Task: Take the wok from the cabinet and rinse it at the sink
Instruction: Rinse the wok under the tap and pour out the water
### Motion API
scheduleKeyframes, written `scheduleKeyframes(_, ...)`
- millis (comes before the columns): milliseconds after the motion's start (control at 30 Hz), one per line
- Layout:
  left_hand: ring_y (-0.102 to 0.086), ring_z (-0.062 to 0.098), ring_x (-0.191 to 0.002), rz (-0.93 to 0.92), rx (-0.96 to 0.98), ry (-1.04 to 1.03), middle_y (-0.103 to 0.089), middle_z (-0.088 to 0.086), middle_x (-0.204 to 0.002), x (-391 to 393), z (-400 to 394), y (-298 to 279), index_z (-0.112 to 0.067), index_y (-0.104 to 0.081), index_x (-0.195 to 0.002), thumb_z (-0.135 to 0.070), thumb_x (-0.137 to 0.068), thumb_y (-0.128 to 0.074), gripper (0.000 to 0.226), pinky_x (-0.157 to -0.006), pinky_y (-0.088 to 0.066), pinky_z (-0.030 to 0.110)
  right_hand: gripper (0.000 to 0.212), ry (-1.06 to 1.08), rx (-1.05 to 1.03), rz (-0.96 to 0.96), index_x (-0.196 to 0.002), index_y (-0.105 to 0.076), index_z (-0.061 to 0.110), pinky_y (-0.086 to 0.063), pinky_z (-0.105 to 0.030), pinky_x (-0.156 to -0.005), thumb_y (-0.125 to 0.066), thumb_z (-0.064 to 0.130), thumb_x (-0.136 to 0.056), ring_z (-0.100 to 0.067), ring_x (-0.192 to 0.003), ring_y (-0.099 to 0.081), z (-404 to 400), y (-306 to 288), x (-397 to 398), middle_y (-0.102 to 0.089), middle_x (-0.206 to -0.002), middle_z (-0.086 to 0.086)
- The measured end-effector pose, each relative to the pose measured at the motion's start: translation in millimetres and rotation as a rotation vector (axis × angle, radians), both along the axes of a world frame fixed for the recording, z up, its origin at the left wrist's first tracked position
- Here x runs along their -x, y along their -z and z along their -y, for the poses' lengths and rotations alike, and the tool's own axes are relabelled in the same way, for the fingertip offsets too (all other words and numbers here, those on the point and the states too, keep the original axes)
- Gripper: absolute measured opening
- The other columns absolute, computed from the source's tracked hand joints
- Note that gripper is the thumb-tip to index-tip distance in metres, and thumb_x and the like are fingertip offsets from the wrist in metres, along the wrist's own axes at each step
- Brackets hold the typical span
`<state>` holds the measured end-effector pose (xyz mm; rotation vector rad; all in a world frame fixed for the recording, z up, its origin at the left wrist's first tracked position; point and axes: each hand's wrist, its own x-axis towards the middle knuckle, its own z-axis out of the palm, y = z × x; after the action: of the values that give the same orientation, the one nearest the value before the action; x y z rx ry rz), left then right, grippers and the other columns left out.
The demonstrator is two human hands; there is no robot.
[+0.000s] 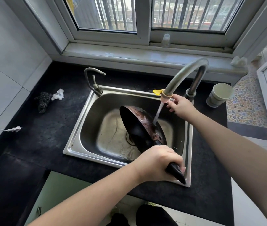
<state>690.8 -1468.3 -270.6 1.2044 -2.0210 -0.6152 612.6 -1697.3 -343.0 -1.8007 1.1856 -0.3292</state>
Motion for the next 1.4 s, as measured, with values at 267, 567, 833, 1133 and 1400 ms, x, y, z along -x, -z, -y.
scheduleKeyframes(267, -0.055, 0.011, -0.057, -0.125, 0.038, -0.254, -0.060, -0.002, -0.062, -25.5, 16.7, -8.1, -0.008, -0.063, -0.063, -0.007, -0.077, -0.077, 0.020, -0.060, -0.045, 0.020, 0.028, 0.004, 0.005, -0.019, -0.125, -0.059, 0.027, -0.045, -0.020, -0.063, -0.052, 0.029, -0.098, -0.018, -0.075, -0.067, -1.8, -1.6, -0.3, -0.070, -0.089, 0.000)
scheduleKeyframes(567, -0.052, 0.025, -0.053, -0.495, -0.022, -0.673, -0.055, 0.011, -0.057, -88.4, 26.4, -23.9, 0.003, -0.057, -0.066, -0.003, -0.087, -0.068, 0.024, -0.057, -0.046, 0.034, 0.026, 0.030, -0.014, 0.001, -0.122, -0.060, 0.025, -0.050, -0.025, -0.072, -0.052, 0.026, -0.098, -0.017, -0.072, -0.064, -1.9, 1.2, -2.0, -0.068, -0.088, -0.002)
scheduleKeyframes(833, -0.053, 0.009, -0.057, -0.759, -0.008, -0.896, -0.055, -0.004, -0.056, -98.7, 31.6, -22.5, -0.019, -0.057, -0.060, -0.018, -0.084, -0.068, 0.026, -0.067, -0.047, 0.013, 0.027, 0.034, -0.015, 0.001, -0.124, -0.060, 0.023, -0.049, -0.023, -0.069, -0.052, 0.026, -0.098, -0.018, -0.073, -0.065, -1.2, 1.4, -3.4, -0.069, -0.088, -0.002)
scheduleKeyframes(1133, -0.052, 0.014, -0.061, -0.929, -0.040, -0.835, -0.054, -0.001, -0.056, -101.4, 32.6, -14.9, -0.021, -0.056, -0.059, -0.015, -0.085, -0.066, 0.029, -0.076, -0.049, 0.023, 0.026, 0.019, -0.022, -0.014, -0.123, -0.059, 0.027, -0.048, -0.023, -0.067, -0.052, 0.029, -0.098, -0.016, -0.072, -0.065, 2.4, 2.4, -2.1, -0.068, -0.087, 0.001)
scheduleKeyframes(1400, -0.051, 0.017, -0.058, -0.891, -0.180, -0.710, -0.052, -0.004, -0.053, -129.7, 14.3, -9.0, -0.024, -0.056, -0.061, -0.021, -0.087, -0.065, 0.027, -0.078, -0.045, 0.036, 0.026, 0.016, -0.039, -0.033, -0.123, -0.058, 0.031, -0.049, -0.025, -0.062, -0.053, 0.033, -0.098, -0.013, -0.070, -0.065, 5.3, 4.8, -2.7, -0.067, -0.082, 0.005)
